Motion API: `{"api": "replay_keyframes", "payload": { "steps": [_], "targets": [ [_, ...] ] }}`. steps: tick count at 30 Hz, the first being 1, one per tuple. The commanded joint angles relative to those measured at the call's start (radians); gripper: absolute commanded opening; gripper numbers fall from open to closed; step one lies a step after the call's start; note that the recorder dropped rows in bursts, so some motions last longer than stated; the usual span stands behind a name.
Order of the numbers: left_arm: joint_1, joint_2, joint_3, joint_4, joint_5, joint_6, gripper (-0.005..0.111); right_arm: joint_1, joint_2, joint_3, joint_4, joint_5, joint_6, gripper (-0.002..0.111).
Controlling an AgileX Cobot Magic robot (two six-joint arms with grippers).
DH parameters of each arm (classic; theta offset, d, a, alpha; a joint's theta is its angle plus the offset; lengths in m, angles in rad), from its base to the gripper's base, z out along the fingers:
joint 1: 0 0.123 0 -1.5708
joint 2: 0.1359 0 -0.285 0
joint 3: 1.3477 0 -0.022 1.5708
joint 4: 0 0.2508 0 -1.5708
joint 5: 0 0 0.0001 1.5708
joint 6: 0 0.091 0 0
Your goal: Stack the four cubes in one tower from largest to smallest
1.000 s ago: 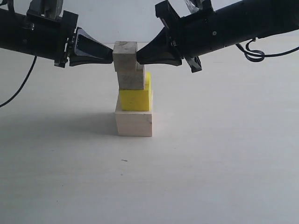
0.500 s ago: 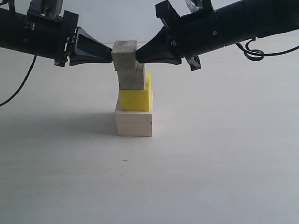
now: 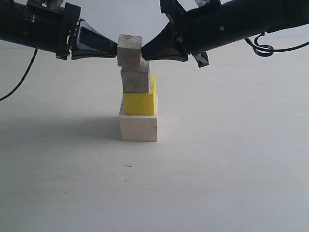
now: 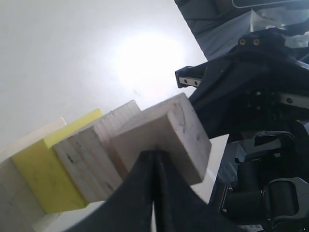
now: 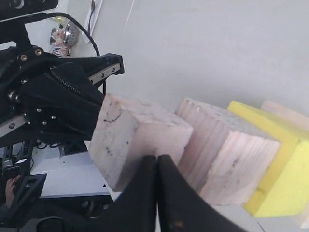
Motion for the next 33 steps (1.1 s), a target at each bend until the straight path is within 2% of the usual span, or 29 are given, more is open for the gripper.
{"api": "replay_keyframes", "payload": {
  "steps": [1, 33],
  "targets": [
    [-0.031, -0.004, -0.007, -0.029, 0.034, -0.003, 0.0, 0.003, -0.003, -0.009, 0.021, 0.01, 0.0, 0.0],
    [-0.036, -0.004, -0.011, 0.003, -0.012, -0.019, 0.0, 0.003, -0.037, -0.009, -0.023, 0.008, 0.026, 0.0]
  ]
}}
